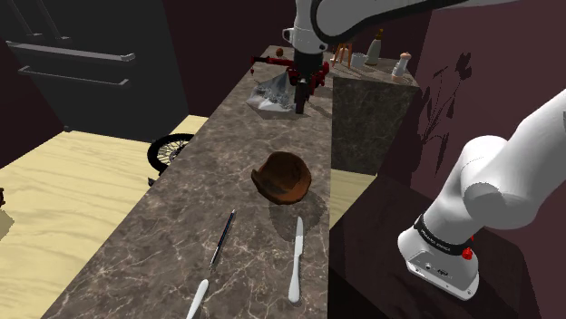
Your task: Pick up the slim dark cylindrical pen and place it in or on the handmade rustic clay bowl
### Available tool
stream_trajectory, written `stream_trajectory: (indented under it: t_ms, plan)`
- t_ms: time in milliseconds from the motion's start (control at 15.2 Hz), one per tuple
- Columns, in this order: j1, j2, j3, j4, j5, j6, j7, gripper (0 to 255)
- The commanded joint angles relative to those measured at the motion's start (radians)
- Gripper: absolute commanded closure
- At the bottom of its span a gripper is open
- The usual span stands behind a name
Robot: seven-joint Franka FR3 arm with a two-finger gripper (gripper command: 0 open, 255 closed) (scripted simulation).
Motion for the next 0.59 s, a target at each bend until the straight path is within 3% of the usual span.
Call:
stream_trajectory:
  t_ms: [0,528]
  plan:
    - [0.021,0.054,0.008,0.028,0.007,0.030,-0.054,0]
    - [0.097,0.245,0.067,0.123,0.026,0.133,-0.238,0]
